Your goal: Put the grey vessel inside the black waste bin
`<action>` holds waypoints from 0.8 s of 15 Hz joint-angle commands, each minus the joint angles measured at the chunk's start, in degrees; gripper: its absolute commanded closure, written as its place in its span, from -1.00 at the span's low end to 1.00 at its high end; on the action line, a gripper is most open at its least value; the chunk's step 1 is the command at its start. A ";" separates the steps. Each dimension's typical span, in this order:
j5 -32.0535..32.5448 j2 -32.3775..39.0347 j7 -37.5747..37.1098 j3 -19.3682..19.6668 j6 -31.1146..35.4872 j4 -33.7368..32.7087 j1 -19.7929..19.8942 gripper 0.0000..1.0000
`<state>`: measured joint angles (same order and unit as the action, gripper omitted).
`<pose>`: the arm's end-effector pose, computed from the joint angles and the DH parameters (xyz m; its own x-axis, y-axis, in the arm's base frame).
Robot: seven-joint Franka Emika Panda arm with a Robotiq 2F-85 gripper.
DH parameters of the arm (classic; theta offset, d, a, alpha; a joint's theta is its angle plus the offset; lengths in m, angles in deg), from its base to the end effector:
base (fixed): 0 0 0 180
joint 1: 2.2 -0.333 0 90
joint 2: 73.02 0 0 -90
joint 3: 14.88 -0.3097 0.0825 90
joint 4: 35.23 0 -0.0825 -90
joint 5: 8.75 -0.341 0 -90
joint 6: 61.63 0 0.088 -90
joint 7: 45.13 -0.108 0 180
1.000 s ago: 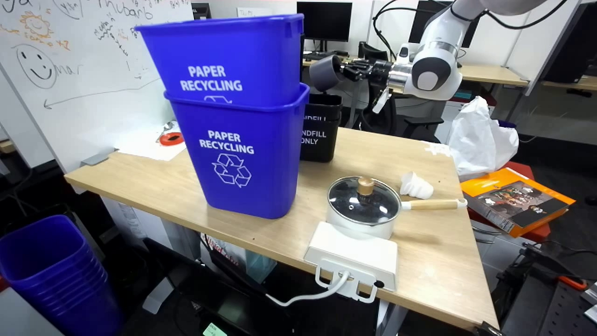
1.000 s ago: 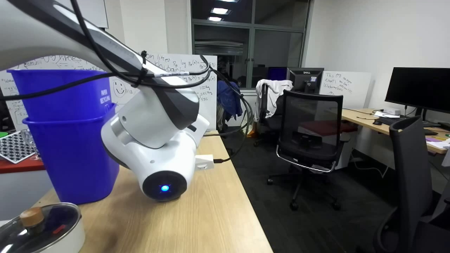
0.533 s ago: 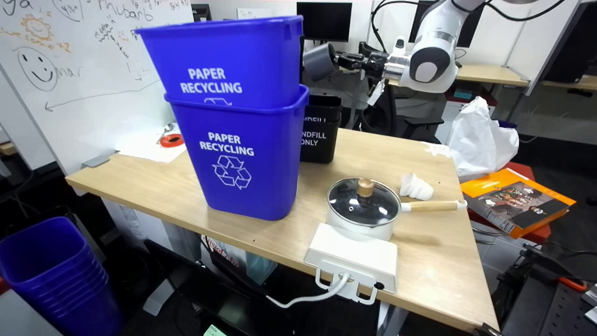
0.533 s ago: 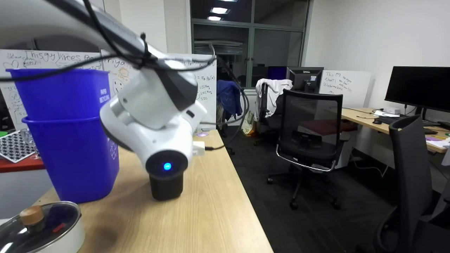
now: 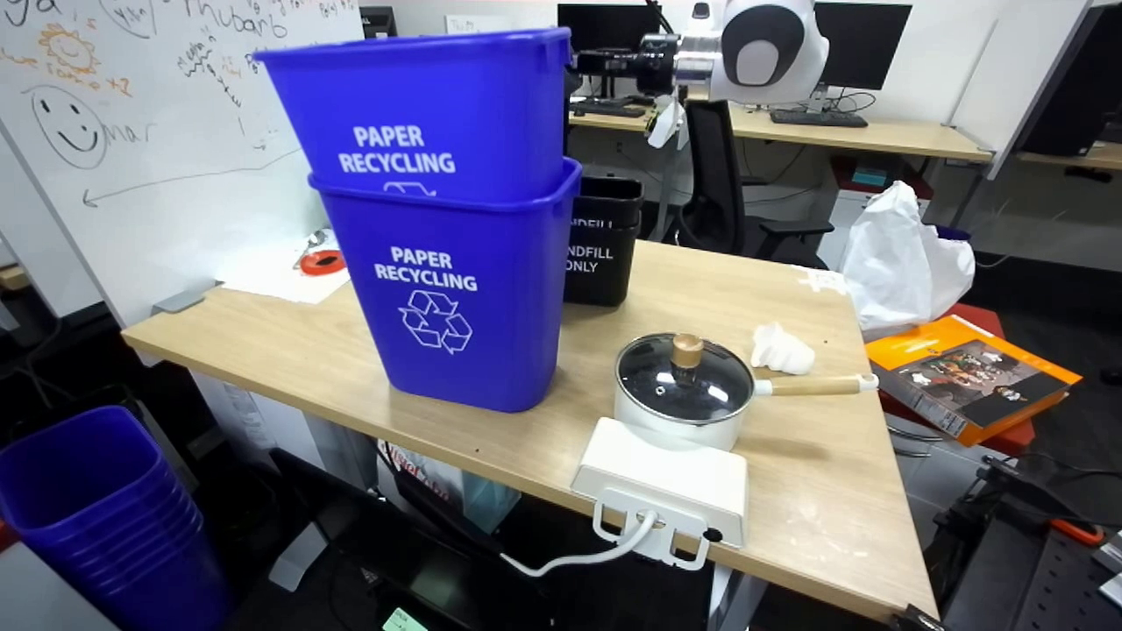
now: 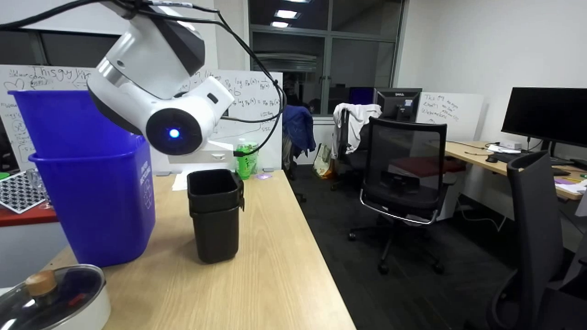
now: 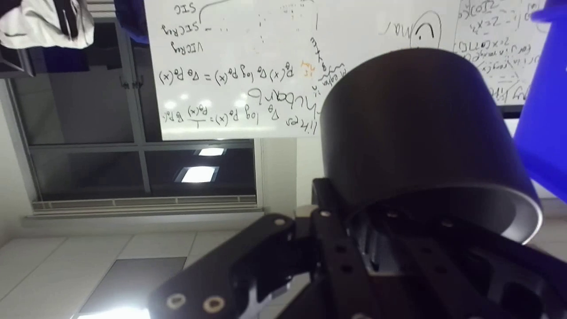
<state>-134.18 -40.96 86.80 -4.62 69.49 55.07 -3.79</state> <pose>0.6871 -0.0621 0.3798 0.0308 0.0177 0.9994 0.5108 -0.8597 -0.0005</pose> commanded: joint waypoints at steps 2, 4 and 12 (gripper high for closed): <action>7.41 0.24 -1.12 -0.53 5.34 -0.60 0.67 0.93; 10.09 0.14 -1.59 -0.80 6.82 -0.31 0.82 0.93; 16.80 0.49 -1.36 -1.33 12.36 1.02 1.08 0.93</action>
<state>-119.63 -40.47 85.69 -4.80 79.41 55.88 -3.39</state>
